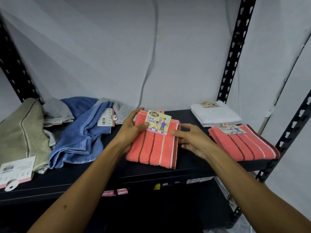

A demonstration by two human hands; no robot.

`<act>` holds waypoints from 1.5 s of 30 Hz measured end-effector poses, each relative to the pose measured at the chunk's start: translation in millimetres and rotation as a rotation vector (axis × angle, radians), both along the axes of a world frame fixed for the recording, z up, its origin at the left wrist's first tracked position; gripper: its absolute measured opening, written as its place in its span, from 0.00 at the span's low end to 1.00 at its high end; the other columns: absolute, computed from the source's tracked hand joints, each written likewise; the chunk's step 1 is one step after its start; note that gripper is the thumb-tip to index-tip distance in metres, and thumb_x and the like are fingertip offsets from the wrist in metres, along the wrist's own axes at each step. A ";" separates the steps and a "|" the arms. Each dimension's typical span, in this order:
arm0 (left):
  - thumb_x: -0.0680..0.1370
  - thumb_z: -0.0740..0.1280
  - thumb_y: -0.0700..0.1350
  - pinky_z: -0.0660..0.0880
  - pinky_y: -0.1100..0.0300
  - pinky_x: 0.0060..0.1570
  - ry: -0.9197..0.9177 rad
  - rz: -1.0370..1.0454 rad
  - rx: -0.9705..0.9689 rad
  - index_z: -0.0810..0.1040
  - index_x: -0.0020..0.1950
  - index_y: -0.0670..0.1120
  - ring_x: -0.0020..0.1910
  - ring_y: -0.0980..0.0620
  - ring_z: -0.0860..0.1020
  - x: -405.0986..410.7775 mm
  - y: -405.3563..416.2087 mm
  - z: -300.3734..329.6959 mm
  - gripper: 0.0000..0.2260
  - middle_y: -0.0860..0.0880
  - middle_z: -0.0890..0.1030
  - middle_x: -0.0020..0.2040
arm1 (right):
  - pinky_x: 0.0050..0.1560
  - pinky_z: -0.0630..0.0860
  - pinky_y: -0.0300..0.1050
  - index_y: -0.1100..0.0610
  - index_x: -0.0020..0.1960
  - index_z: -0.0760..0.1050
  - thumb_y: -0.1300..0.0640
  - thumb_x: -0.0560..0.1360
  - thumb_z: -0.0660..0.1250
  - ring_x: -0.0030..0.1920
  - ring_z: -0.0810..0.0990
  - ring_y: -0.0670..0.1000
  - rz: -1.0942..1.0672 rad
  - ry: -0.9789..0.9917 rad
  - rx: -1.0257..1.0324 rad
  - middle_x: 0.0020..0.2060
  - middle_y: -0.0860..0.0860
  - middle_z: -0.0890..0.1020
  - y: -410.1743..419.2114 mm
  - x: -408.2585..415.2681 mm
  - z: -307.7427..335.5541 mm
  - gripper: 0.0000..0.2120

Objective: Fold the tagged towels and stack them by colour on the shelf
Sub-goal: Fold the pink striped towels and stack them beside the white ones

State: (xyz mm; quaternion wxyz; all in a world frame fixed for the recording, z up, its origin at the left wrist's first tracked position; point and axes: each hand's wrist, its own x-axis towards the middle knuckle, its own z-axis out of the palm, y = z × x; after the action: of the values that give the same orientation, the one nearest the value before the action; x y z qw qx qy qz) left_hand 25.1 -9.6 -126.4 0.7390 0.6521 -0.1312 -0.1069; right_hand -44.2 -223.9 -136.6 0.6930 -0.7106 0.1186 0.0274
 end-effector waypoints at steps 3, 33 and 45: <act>0.78 0.68 0.36 0.82 0.50 0.43 -0.014 0.008 -0.013 0.70 0.70 0.53 0.49 0.44 0.84 1.1 -0.9 -4.6 0.23 0.42 0.83 0.54 | 0.43 0.72 0.43 0.58 0.56 0.81 0.55 0.74 0.73 0.47 0.81 0.53 0.022 0.021 -0.003 0.45 0.53 0.87 5.0 1.0 5.3 0.12; 0.79 0.68 0.44 0.81 0.49 0.49 0.116 -0.010 0.288 0.75 0.63 0.50 0.51 0.45 0.82 13.2 -3.4 -10.5 0.12 0.42 0.81 0.57 | 0.49 0.83 0.53 0.57 0.55 0.76 0.58 0.79 0.66 0.44 0.86 0.49 -0.193 -0.179 -0.243 0.46 0.54 0.86 13.6 2.1 2.0 0.06; 0.81 0.64 0.40 0.78 0.56 0.43 0.008 0.034 0.390 0.61 0.75 0.65 0.48 0.49 0.80 3.9 5.2 -22.3 0.28 0.38 0.76 0.65 | 0.36 0.77 0.43 0.50 0.73 0.59 0.47 0.80 0.64 0.43 0.81 0.47 -0.189 -0.045 -0.217 0.54 0.53 0.78 26.4 -1.8 6.4 0.25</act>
State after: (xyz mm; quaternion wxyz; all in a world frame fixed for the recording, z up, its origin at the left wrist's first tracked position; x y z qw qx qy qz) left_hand 29.0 -4.4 -148.7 0.6008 0.7847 -0.0940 -0.1203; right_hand -45.9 -197.5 -130.1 0.6141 -0.7675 0.1715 -0.0672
